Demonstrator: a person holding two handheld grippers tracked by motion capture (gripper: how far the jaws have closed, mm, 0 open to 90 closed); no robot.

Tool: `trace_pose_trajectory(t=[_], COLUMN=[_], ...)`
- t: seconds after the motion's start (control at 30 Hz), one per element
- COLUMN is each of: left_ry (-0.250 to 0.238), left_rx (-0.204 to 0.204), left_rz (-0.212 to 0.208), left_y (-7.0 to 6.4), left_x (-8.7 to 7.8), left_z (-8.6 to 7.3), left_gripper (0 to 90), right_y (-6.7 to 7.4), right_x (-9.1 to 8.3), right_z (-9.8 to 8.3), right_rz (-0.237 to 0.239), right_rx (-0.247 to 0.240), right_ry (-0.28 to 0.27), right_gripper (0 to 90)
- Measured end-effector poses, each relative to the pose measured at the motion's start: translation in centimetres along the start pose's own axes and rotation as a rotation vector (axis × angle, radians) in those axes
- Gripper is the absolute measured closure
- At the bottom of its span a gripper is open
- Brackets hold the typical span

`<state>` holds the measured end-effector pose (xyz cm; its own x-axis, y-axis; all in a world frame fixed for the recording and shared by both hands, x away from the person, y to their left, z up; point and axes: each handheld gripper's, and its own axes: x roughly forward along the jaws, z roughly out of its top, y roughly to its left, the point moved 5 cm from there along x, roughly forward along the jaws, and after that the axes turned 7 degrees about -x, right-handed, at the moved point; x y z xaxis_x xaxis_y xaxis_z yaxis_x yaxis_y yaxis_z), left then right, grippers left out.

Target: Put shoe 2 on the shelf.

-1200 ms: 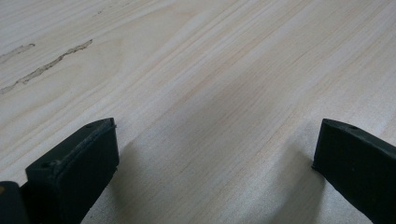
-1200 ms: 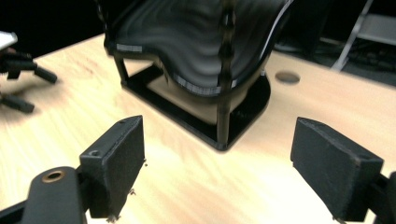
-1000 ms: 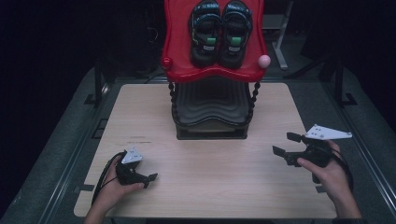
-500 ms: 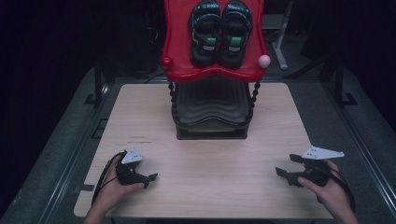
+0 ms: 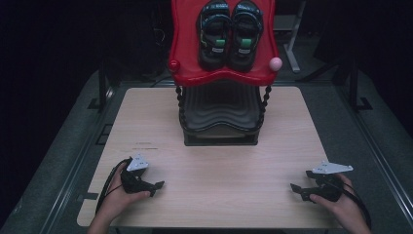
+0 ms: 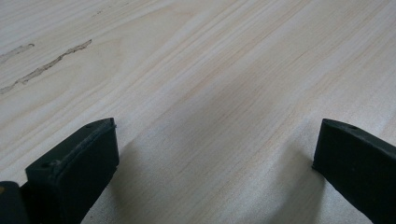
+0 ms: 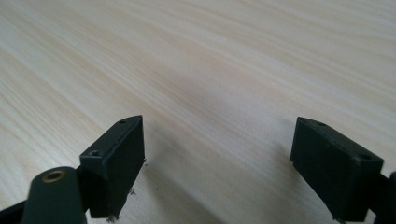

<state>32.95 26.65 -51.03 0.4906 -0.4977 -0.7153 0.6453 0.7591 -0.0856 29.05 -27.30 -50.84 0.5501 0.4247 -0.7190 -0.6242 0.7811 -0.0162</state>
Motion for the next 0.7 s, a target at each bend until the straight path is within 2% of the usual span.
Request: trace_pose_trajectory(t=[0.13,0.2,0.23,0.27,0.7], left_ry=[0.000,0.000,0.000,0.001,0.002], left_rx=[0.001,0.001,0.001,0.002,-0.001], left_rz=[-0.001,-0.001,-0.001,-0.001,0.004], left_y=[0.00,0.00,0.00,0.00,0.05], left_x=[-0.01,-0.01,-0.01,-0.01,-0.32], left_z=[0.00,0.00,0.00,-0.01,-0.31], left_gripper=[0.0,0.0,0.0,0.0,0.0], right_y=[0.05,0.02,0.02,-0.01,-0.02], right_x=[0.23,0.37,0.37,0.54,0.58], right_z=[-0.16,-0.24,-0.24,-0.31,-0.30], right_rz=[-0.007,-0.027,-0.027,-0.031,-0.038], right_rx=[-0.019,-0.034,-0.034,-0.033,-0.027], right_ry=[0.002,-0.007,-0.007,-0.032,-0.032], right_gripper=[13.9,13.0,13.0,12.2,11.2])
